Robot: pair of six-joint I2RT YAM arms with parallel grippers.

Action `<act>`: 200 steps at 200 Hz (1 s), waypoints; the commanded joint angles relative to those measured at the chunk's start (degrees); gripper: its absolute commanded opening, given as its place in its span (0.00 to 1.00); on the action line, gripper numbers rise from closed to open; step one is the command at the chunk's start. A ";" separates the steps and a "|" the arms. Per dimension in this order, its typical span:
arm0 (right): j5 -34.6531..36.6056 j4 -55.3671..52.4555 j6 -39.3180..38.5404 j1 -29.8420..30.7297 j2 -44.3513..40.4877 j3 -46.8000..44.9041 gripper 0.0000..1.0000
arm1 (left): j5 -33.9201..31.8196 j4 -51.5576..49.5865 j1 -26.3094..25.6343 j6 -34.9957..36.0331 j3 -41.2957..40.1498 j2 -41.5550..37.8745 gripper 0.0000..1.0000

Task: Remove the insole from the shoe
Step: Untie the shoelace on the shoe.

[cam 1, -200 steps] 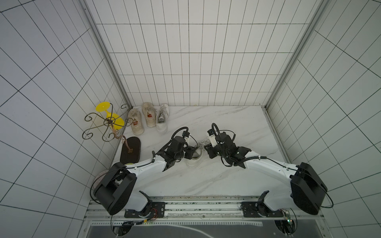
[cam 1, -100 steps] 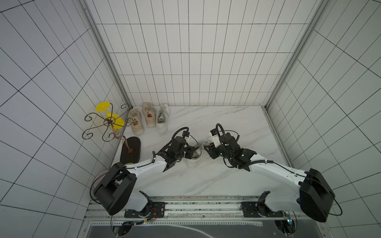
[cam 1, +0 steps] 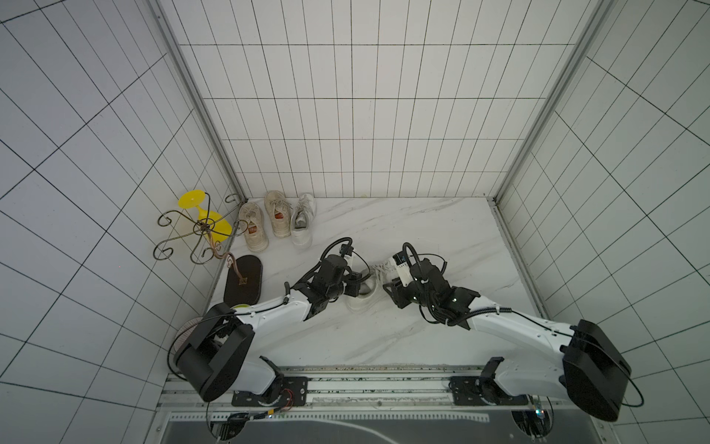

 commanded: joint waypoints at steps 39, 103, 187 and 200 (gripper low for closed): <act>-1.06 6.66 0.28 0.89 2.01 -4.91 0.35 | -1.39 -1.78 -0.10 0.08 -0.27 -0.69 0.02; -0.07 9.70 -1.29 0.85 7.69 -5.17 0.28 | -1.06 -1.77 -0.10 0.23 -0.38 -0.93 0.01; 2.91 12.26 -4.60 0.21 12.51 -2.12 0.21 | -0.52 -1.52 -0.10 0.47 -0.49 -1.07 0.00; 2.74 12.22 -4.82 0.22 12.54 -1.75 0.18 | -0.50 -1.47 -0.14 0.49 -0.47 -0.98 0.00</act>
